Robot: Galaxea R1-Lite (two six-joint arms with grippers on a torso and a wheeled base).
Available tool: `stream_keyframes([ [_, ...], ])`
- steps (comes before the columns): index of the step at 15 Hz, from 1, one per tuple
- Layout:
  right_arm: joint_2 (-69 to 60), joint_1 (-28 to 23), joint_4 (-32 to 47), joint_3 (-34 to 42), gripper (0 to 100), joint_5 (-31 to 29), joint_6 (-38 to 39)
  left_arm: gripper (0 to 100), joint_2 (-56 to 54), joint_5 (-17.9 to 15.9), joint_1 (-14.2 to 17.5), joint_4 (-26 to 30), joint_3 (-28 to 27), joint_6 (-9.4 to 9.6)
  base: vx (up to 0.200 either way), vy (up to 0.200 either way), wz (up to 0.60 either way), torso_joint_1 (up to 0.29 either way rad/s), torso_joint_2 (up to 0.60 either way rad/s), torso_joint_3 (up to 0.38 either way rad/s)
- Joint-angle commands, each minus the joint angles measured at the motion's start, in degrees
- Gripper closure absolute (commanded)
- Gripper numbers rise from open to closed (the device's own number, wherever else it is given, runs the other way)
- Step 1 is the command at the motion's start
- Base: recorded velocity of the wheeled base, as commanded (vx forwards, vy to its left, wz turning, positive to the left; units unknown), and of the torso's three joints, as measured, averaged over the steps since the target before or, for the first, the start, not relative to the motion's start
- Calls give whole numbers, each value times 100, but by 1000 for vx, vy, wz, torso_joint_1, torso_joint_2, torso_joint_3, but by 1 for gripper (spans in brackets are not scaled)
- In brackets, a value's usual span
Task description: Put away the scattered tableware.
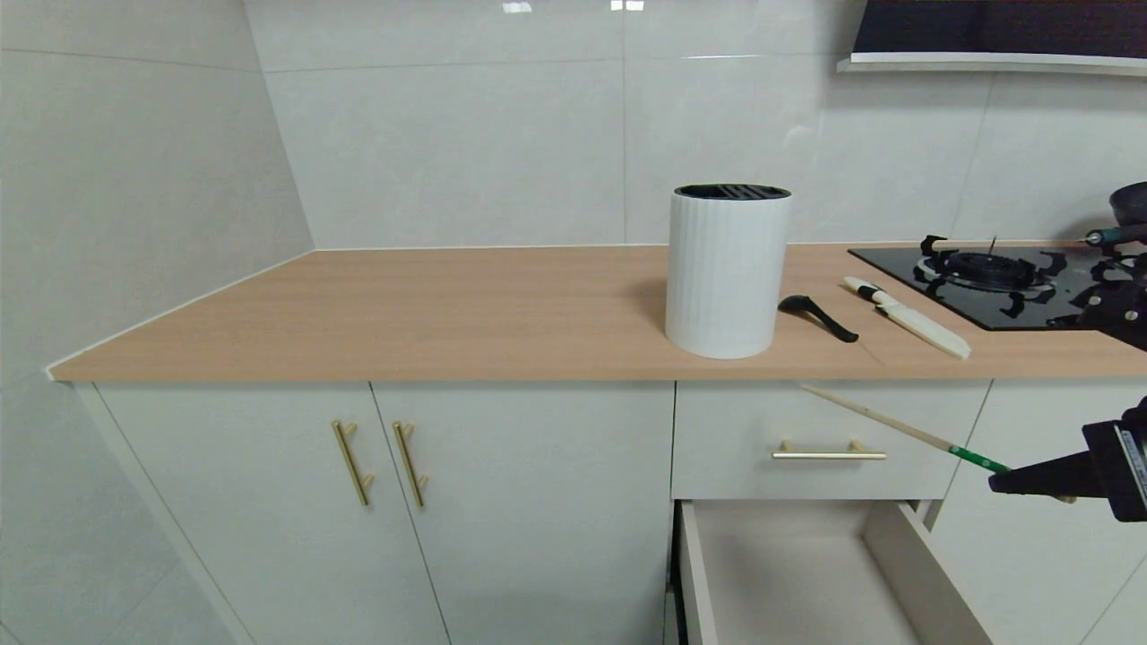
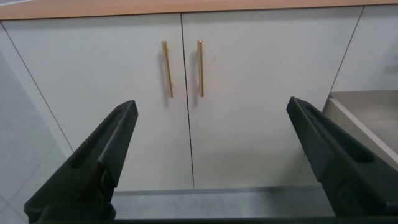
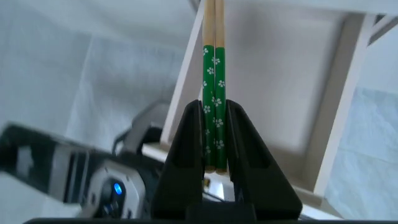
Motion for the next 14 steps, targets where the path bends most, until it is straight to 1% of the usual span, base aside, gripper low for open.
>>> stream_keyframes([
  [1, 188, 186, -8, 196, 100, 22, -121, 0, 2, -2, 1, 0, 1, 0, 0, 0, 0, 0, 0, 0],
  [5, 706, 511, -52, 311, 100, 22, -112, 0, 2, -2, 1, 0, 1, 0, 0, 0, 0, 0, 0, 0],
  [10, 1269, 572, -96, 372, 100, -5, -121, 0, 2, -2, 1, 0, 1, 0, 0, 0, 0, 0, 0, 0],
  [14, 1410, 581, -245, 451, 100, -5, -130, 0, 2, -2, 1, 0, 1, 0, 0, 0, 0, -121, 320, 207],
])
